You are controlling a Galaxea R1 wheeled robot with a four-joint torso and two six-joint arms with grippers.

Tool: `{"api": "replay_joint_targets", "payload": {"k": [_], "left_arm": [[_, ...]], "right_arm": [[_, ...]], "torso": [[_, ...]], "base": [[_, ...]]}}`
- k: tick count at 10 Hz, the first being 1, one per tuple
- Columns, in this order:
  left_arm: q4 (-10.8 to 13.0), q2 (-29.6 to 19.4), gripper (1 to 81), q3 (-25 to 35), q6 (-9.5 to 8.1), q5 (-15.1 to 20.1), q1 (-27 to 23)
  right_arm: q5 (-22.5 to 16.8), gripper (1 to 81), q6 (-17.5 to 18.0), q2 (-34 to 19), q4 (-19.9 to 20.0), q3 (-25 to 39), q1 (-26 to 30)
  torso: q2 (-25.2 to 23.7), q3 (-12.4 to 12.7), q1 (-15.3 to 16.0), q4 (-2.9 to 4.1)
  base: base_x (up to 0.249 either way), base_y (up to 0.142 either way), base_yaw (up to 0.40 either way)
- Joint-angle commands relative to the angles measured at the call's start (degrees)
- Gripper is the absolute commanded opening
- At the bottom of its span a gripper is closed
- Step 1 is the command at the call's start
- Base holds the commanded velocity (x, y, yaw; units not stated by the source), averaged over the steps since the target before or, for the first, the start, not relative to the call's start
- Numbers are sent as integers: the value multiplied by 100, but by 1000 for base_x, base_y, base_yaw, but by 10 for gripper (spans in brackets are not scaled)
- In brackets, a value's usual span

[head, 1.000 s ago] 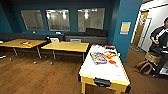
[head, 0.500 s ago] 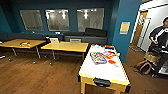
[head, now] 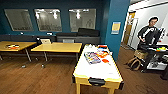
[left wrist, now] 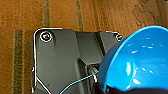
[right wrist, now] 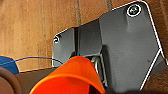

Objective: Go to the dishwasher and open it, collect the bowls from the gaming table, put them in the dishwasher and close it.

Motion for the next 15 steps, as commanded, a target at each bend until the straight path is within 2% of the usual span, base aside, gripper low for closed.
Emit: {"api": "replay_joint_targets", "payload": {"k": [1,15], "left_arm": [[59,-99,10,28,2,160,-215],[77,33,10,-121,-7,222,-189]], "right_arm": [[-104,10,9,-89,-106,-1,179],[-86,10,18,-80,-71,-46,214]], "torso": [[0,0,1,0],[0,0,1,0]], "base": [[0,0,-214],[0,0,-253]]}}
